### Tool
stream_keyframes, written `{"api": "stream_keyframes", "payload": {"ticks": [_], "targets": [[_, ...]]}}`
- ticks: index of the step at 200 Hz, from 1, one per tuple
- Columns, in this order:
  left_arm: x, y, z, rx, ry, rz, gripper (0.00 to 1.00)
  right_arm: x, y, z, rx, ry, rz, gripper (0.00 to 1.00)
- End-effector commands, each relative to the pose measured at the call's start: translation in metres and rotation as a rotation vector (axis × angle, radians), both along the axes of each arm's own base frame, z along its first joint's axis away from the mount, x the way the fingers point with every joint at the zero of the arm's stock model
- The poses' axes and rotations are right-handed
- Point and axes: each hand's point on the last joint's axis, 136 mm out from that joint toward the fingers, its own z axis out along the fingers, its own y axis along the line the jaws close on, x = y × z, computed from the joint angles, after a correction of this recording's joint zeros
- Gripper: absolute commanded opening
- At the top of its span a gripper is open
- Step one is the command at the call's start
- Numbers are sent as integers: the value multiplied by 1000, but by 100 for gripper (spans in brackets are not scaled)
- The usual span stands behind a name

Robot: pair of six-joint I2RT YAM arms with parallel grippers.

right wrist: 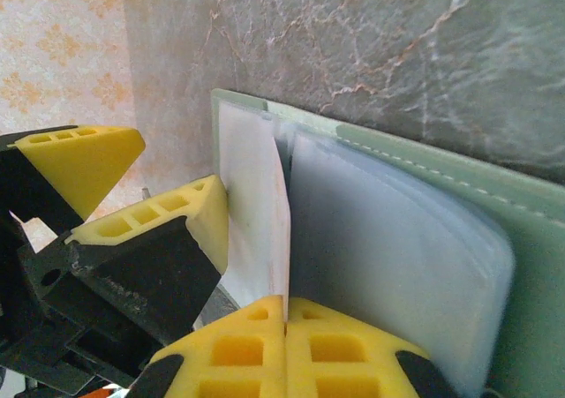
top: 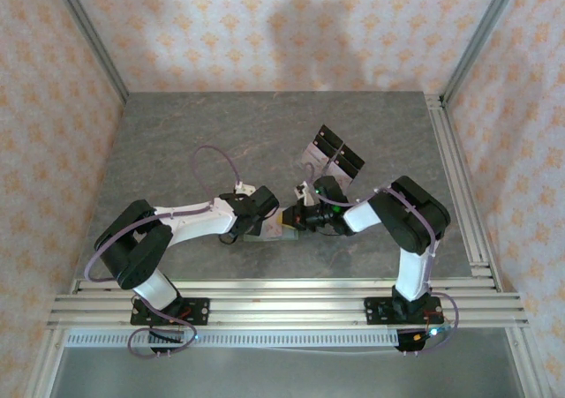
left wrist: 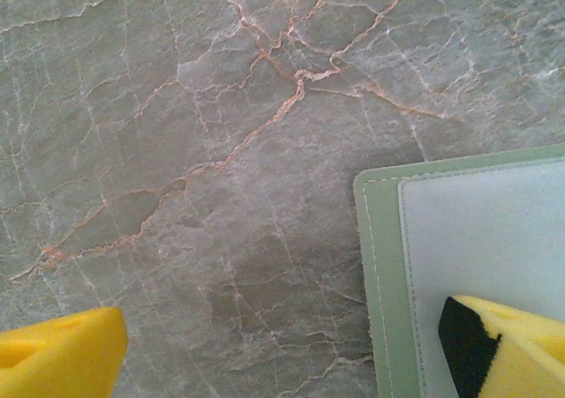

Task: Put the credit cards into the card holder
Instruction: Insert the credit card into the card slot.

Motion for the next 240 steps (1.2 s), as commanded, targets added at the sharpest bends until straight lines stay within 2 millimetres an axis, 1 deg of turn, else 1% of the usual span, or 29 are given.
{"api": "stream_keyframes", "payload": {"ticks": [1, 50, 126, 191, 212, 223, 240], "targets": [[-11, 15, -8, 81, 42, 2, 93, -10, 2, -15, -67, 8, 34, 0], [-11, 15, -9, 82, 44, 3, 93, -5, 2, -19, -114, -3, 22, 0], [-13, 16, -9, 83, 45, 10, 92, 9, -10, -29, -178, -10, -62, 0], [-13, 14, -9, 78, 42, 6, 92, 2, 3, -30, -178, 7, 7, 0], [-13, 13, -9, 77, 41, 6, 92, 2, 3, -31, -185, 11, 7, 0], [-12, 13, -8, 74, 39, 7, 92, 1, 2, -31, -189, 12, 9, 6], [-12, 12, -8, 69, 38, 9, 92, 0, 1, -26, -189, 6, 7, 18]]}}
